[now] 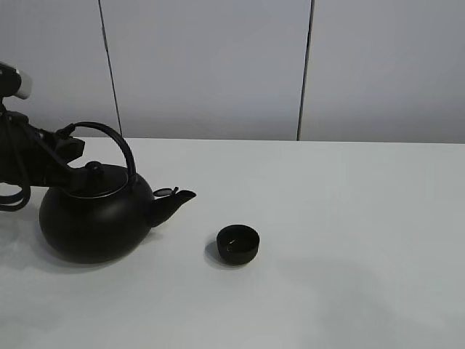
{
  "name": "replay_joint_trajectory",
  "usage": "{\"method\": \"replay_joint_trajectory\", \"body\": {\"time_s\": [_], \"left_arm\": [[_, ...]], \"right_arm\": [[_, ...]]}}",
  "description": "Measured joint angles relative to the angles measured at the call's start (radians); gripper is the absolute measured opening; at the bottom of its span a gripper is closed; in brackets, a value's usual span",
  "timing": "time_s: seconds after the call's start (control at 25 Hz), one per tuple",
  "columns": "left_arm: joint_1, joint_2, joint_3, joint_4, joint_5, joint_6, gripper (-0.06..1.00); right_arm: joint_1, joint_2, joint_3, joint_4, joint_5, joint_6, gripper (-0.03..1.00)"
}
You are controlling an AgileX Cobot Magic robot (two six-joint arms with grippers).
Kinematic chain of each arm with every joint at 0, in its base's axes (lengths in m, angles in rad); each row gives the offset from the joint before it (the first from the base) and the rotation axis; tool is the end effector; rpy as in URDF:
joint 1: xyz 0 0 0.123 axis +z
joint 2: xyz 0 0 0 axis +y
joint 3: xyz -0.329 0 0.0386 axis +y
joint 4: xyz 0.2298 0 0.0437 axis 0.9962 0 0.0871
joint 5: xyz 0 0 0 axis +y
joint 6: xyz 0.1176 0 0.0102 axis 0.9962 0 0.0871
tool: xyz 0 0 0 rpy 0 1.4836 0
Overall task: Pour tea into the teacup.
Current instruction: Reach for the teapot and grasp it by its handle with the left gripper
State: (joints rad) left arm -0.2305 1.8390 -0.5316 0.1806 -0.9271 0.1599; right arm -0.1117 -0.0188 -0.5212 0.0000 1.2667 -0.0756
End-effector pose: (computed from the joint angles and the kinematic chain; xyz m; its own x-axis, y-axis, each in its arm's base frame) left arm 0.3252 -0.0937 0.1848 -0.1826 0.3131 -0.9320 0.4235 0.8806 0.2128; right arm -0.0600 0.0067 0.2405 -0.5998 -0.0087 -0.8001 0.0664 0.9960 -0.0606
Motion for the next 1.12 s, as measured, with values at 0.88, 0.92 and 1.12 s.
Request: {"method": "replay_joint_trajectory", "body": {"time_s": [0.88,0.92,1.12], "left_arm": [[-0.023,-0.07,-0.06,0.053,0.128,0.004,0.11],[-0.023,-0.077,-0.068,0.053,0.132,0.004,0.11],[-0.024,-0.089,-0.108,0.077,0.161,0.006,0.11]], "right_arm": [[0.0,0.0,0.0,0.0,0.0,0.0,0.58],[0.0,0.0,0.0,0.0,0.0,0.0,0.58],[0.0,0.0,0.0,0.0,0.0,0.0,0.58]]}}
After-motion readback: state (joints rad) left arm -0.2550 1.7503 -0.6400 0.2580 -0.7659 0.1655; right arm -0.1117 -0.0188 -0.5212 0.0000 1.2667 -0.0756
